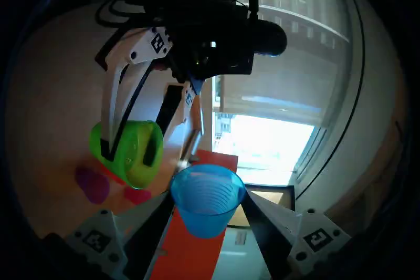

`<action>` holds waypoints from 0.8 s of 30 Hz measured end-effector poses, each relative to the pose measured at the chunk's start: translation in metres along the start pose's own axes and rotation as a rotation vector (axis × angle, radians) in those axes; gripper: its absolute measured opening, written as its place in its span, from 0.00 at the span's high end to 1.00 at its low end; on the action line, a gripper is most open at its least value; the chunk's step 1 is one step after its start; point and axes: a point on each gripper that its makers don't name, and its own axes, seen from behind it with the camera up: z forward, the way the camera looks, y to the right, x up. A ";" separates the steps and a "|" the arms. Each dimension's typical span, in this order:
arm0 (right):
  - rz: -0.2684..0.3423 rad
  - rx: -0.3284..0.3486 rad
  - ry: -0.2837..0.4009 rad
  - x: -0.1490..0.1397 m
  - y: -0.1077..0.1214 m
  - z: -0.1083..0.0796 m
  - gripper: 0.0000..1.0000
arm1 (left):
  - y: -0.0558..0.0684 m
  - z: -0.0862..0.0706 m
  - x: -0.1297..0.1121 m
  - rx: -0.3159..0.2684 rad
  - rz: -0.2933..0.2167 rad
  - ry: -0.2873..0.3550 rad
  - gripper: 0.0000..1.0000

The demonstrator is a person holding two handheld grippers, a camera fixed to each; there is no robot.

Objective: Pour water

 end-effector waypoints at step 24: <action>0.580 -0.089 0.023 -0.014 -0.006 -0.004 0.09 | -0.002 -0.004 -0.003 0.011 0.003 -0.010 0.14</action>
